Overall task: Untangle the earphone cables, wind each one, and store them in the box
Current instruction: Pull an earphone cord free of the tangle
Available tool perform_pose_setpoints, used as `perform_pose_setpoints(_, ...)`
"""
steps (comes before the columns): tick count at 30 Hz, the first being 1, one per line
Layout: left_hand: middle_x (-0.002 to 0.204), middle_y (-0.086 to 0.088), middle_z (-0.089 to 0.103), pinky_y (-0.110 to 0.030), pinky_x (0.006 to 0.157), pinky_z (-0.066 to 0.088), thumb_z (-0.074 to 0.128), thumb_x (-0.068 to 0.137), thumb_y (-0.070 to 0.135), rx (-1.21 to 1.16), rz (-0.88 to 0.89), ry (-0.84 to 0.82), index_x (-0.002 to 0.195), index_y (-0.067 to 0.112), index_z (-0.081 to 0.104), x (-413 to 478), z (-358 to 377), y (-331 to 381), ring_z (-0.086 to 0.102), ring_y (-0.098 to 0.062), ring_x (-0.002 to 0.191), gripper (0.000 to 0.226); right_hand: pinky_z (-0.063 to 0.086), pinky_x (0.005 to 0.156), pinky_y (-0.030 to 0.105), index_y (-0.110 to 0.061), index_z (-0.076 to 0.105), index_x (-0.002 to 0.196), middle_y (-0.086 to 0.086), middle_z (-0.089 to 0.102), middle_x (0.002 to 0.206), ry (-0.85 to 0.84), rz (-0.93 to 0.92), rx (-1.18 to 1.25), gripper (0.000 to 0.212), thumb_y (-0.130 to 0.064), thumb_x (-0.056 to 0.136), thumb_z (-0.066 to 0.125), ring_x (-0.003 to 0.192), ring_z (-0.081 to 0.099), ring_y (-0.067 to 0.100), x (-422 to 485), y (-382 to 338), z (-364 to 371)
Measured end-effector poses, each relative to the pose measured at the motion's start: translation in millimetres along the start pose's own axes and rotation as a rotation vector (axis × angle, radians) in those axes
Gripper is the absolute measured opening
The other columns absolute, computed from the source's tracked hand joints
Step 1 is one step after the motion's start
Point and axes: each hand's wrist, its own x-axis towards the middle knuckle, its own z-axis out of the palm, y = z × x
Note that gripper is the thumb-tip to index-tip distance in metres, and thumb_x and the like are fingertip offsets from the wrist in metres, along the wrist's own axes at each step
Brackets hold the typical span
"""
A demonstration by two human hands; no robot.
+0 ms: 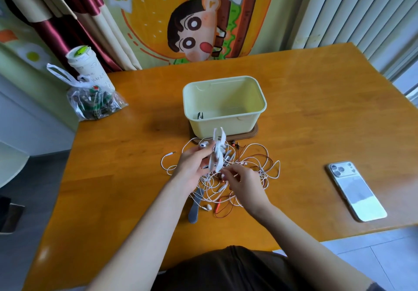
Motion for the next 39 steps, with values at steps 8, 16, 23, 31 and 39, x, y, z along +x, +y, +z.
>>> perform_pose_setpoints(8,0.072,0.004,0.066,-0.017,0.061,0.048,0.083,0.069,0.01,0.817,0.19,-0.273,0.079,0.015,0.065,-2,-27,-1,0.059,-0.005,0.066,0.021,0.048,0.06,0.029,-0.014,0.069,0.093,-0.004,0.065,0.08,-0.018,-0.036,-0.332,0.016,-0.026,0.091,0.059,0.069,0.058,0.015,27,15,-36)
perform_pose_setpoints(16,0.08,-0.008,0.07,-0.027,0.058,0.053,0.084,0.069,0.011,0.897,0.194,-0.185,0.08,0.015,0.063,7,-31,-7,0.065,-0.016,0.066,0.024,0.045,0.06,0.027,-0.015,0.069,0.096,0.0,0.068,0.087,-0.138,-0.033,-0.447,0.021,-0.031,0.093,0.056,0.069,0.055,0.014,39,-1,-39)
perform_pose_setpoints(23,0.103,-0.002,0.069,-0.013,0.059,0.043,0.077,0.078,0.025,1.069,0.334,0.123,0.113,0.014,0.068,14,-34,-19,0.06,-0.011,0.083,0.038,0.051,0.064,0.029,-0.015,0.069,0.095,-0.002,0.068,0.089,-0.155,-0.072,-0.411,0.02,-0.031,0.092,0.058,0.075,0.06,0.013,33,-13,-37)
perform_pose_setpoints(31,0.083,-0.005,0.068,-0.022,0.061,0.045,0.067,0.088,0.026,0.68,0.288,0.26,0.093,0.008,0.069,20,-19,-22,0.061,-0.016,0.077,0.019,0.049,0.074,0.019,-0.015,0.063,0.116,-0.002,0.064,0.112,-0.093,-0.16,-0.223,0.024,-0.023,0.096,0.052,0.086,0.061,0.01,3,-16,2)
perform_pose_setpoints(39,0.066,-0.001,0.058,-0.02,0.059,0.04,0.063,0.091,0.02,0.108,0.128,0.297,0.079,0.008,0.064,13,-3,-15,0.052,-0.011,0.061,0.018,0.053,0.079,0.023,-0.015,0.061,0.124,0.0,0.066,0.108,-0.039,-0.193,-0.064,0.029,-0.013,0.097,0.051,0.091,0.064,0.01,-11,-11,13)
